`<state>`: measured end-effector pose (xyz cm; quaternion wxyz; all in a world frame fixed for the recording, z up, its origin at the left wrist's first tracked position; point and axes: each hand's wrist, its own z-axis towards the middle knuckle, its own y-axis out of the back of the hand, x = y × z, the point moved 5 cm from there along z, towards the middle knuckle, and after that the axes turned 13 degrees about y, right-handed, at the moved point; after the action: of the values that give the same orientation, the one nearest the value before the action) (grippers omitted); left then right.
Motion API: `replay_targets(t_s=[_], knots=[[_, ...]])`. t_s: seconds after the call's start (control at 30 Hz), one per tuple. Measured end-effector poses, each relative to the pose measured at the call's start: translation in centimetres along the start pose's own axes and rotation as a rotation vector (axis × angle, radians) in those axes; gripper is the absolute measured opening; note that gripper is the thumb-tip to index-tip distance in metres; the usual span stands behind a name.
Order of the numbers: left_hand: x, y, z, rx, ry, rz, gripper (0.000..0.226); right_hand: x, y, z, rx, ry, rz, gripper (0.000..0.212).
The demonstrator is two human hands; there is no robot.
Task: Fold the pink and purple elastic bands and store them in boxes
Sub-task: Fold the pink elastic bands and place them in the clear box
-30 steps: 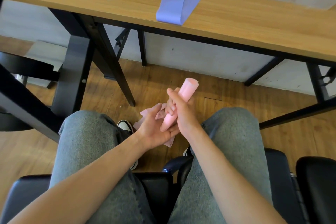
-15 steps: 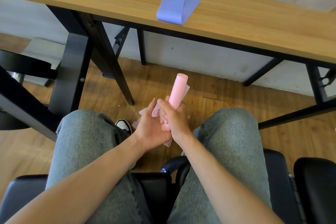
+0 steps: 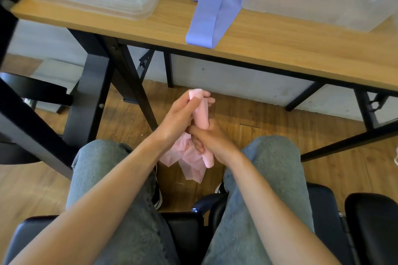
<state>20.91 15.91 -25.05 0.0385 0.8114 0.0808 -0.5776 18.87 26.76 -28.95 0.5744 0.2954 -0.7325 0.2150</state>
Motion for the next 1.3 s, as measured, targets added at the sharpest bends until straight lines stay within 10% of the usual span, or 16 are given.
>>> replay_targets(t_s=[0.63, 1.07, 1.3], knots=[[-21.0, 2.5, -0.7, -0.253, -0.427, 0.168, 0.019, 21.5, 9.2, -2.1, -0.162, 0.410, -0.221, 0.013], [-32.8, 1.0, 3.2, 0.019, -0.405, 0.604, 0.025, 33.7, 21.3, 0.5, -0.462, 0.551, -0.099, 0.026], [-38.7, -1.4, 11.1, -0.037, -0.490, 0.958, 0.020, 37.5, 26.8, 4.5, -0.335, 0.501, -0.359, 0.024]])
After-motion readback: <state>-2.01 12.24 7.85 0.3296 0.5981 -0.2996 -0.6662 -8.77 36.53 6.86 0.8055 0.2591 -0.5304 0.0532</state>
